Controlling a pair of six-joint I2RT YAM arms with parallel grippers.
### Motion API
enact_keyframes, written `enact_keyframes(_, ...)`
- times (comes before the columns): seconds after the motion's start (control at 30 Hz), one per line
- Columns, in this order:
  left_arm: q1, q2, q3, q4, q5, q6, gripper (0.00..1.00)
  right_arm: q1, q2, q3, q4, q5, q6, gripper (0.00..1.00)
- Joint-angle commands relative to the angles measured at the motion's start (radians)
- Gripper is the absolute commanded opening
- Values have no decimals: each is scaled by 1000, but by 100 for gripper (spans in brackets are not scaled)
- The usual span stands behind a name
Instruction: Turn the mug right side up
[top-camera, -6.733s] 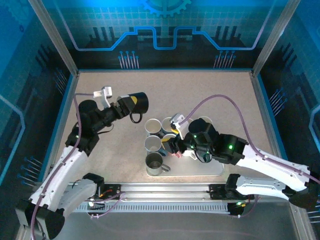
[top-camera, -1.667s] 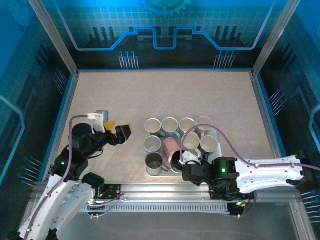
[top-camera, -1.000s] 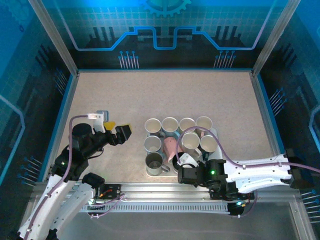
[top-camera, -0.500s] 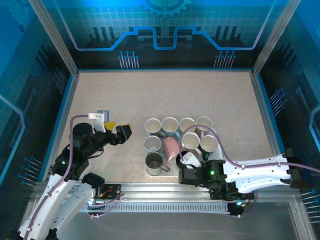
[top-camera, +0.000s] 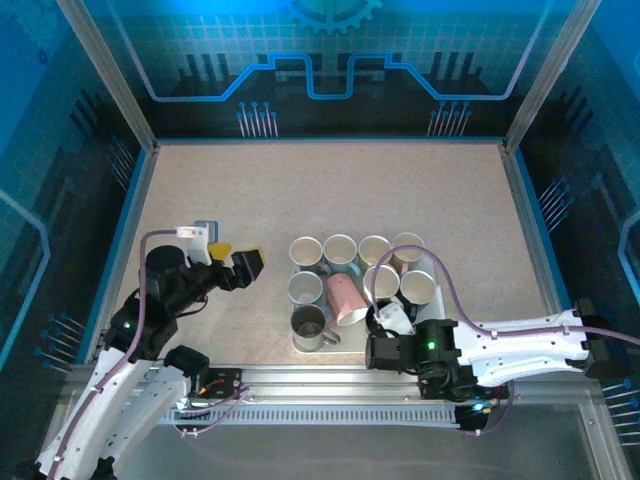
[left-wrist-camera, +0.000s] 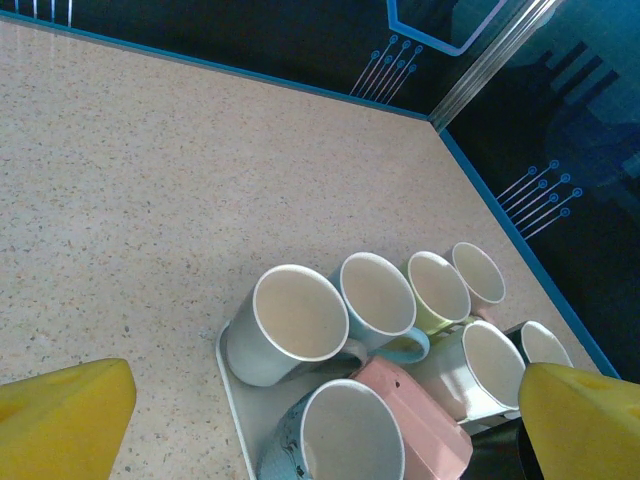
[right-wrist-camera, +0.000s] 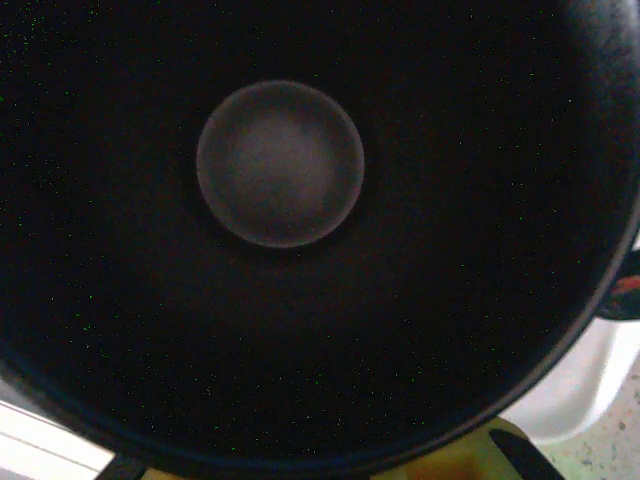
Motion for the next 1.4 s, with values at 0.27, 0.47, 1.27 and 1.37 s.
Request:
enact_keyframes(0.27, -5, 8, -10, -5, 18, 11, 99, -39, -45, -17, 1, 38, 52, 31)
enact_keyframes(0.47, -5, 16, -9, -1, 21, 10, 99, -30, -79, 37, -60, 33, 44, 42)
enact_keyframes(1.27, -3, 24, -2, -11, 34, 3, 99, -295, 303, 529, -12, -267, -551, 49)
enact_keyframes(1.37, -3, 20, -1, -12, 34, 4, 99, -336, 382, 578, 9, -310, -595, 49)
